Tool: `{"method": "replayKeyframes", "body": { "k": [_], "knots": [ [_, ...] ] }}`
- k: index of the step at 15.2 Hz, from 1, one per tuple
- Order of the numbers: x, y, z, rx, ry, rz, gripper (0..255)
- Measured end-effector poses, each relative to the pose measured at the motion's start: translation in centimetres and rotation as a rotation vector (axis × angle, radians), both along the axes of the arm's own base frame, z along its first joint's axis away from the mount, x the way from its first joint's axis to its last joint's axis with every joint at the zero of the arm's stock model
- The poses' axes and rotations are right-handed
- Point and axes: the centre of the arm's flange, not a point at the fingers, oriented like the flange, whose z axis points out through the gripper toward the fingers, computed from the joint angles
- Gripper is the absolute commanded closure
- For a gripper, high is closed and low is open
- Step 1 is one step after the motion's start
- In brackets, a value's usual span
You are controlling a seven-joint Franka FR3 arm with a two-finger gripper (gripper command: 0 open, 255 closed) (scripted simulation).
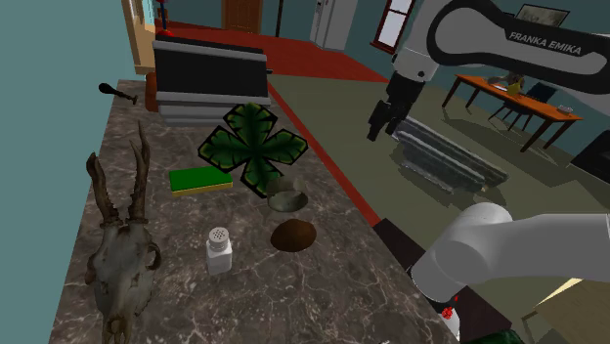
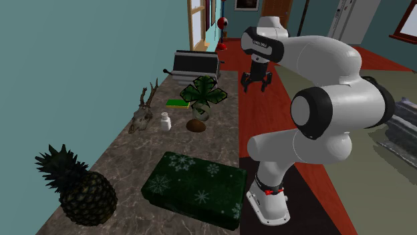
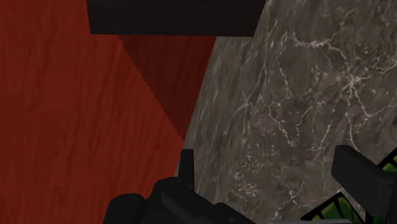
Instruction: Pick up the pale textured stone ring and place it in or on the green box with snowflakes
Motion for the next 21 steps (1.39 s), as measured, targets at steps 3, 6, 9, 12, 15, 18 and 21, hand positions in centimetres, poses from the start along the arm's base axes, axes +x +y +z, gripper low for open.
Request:
{"method": "replayKeyframes", "body": {
  "k": [3,6,9,12,15,18,21],
  "knots": [
    [0.2,1.3,-0.4,0.003,-0.014,0.021,0],
    [0.6,4.6,-0.8,0.010,-0.048,0.070,0],
    [0.7,8.4,-1.5,0.018,-0.085,0.122,0],
    [1.3,11.7,-2.3,0.026,-0.121,0.175,0],
    [0.6,15.3,-2.9,0.034,-0.158,0.227,0],
    [0.5,19.4,-3.7,0.042,-0.194,0.279,0],
    [0.1,23.4,-4.3,0.050,-0.230,0.332,0]
  ]
}}
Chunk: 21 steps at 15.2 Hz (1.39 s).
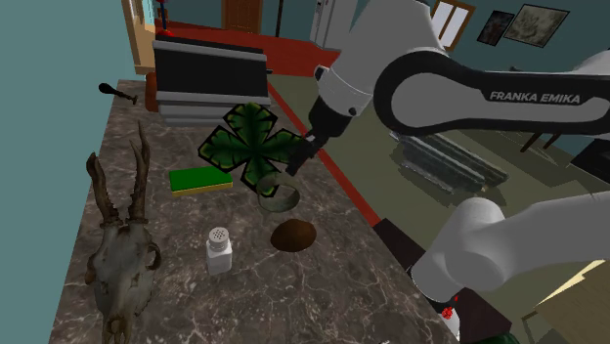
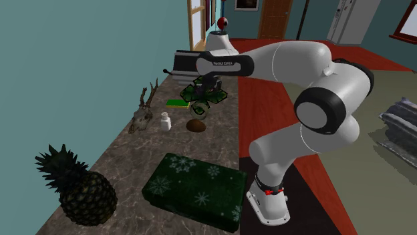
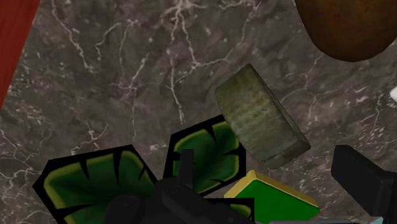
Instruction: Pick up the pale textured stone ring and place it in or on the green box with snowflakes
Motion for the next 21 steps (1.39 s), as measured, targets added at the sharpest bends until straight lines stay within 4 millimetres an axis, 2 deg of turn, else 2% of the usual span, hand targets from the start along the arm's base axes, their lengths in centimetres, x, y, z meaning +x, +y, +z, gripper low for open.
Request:
{"method": "replayKeyframes", "body": {
  "k": [2,4,10,17,18,21],
  "knots": [
    [-0.5,2.3,-0.3,0.005,-0.025,0.035,0],
    [-0.6,3.3,-0.5,0.008,-0.036,0.051,0],
    [0.1,4.0,-3.7,0.009,-0.039,0.056,0],
    [0.2,4.1,-4.2,0.009,-0.040,0.056,0],
    [0.2,4.1,-4.2,0.009,-0.040,0.056,255],
    [0.8,4.1,-2.7,0.043,-0.106,0.052,255]
  ]
}}
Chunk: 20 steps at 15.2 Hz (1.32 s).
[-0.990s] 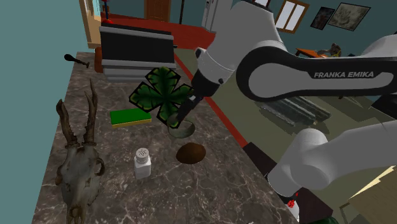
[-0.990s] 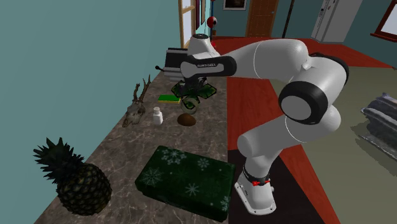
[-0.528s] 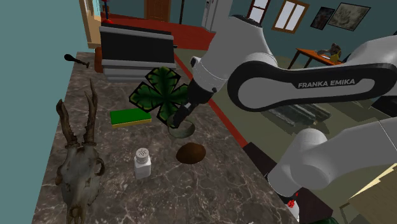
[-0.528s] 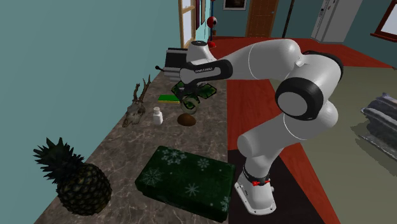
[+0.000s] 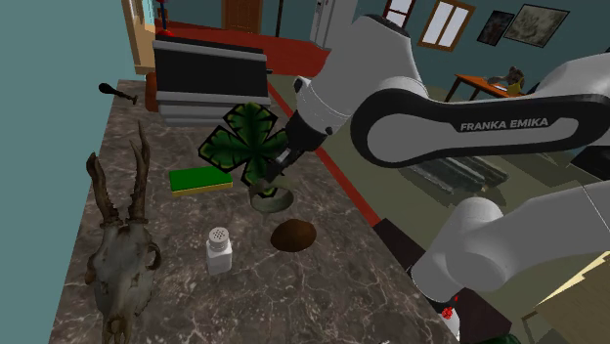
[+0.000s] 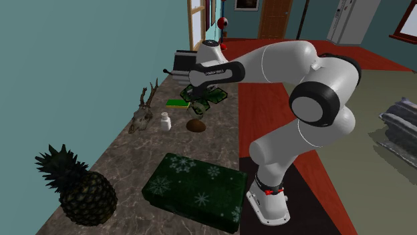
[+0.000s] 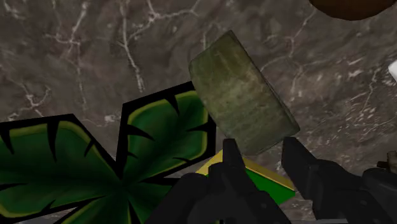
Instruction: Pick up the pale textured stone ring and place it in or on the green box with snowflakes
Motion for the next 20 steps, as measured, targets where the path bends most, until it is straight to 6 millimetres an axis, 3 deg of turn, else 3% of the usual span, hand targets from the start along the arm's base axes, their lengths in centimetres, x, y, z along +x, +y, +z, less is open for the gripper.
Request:
{"method": "replayKeyframes", "body": {
  "k": [6,7,9,11,13,20],
  "knots": [
    [-0.3,0.7,0.1,0.040,-0.065,0.000,255],
    [-0.3,0.7,0.2,0.041,-0.067,0.000,0],
    [-0.9,0.6,-0.1,0.018,-0.077,0.045,0],
    [-3.0,0.1,-0.6,-0.067,-0.124,0.219,0],
    [-3.7,-0.3,-1.1,-0.113,-0.148,0.314,0],
    [-2.9,0.3,-4.2,-0.130,-0.155,0.348,0]
  ]
}}
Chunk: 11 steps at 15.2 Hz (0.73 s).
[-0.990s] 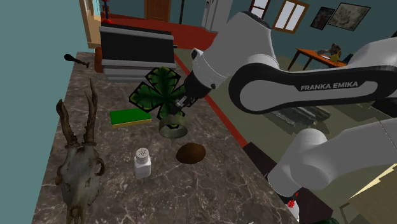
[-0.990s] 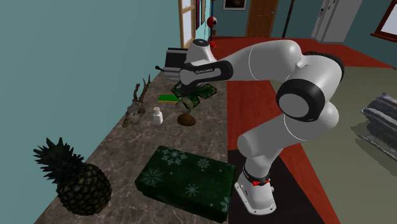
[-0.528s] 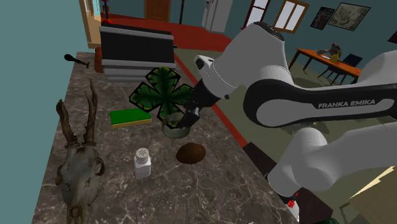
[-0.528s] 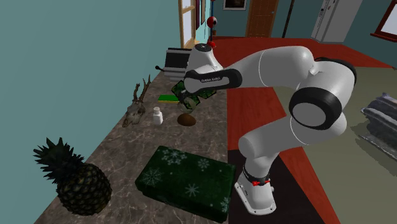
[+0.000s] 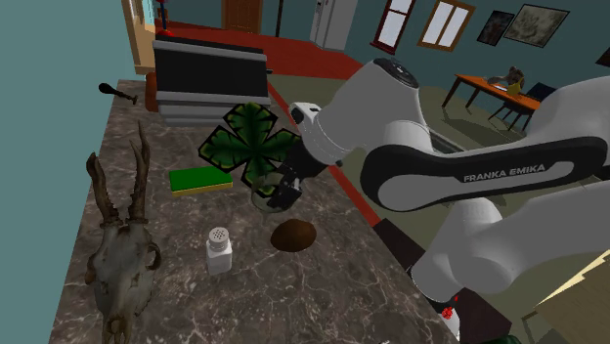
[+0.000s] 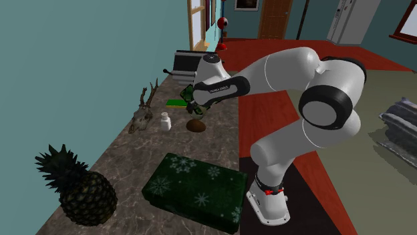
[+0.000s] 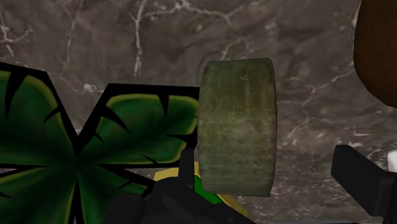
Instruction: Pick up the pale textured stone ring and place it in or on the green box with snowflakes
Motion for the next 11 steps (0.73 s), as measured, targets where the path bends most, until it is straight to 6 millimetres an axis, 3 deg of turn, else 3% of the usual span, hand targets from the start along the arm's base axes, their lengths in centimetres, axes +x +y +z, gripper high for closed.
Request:
{"method": "replayKeyframes", "body": {
  "k": [6,7,11],
  "knots": [
    [0.20,0.03,-0.38,0.000,-0.001,0.001,0],
    [0.20,0.03,-0.38,0.000,-0.001,0.001,255],
    [0.20,0.04,-0.37,0.000,-0.001,0.001,255]
  ]
}}
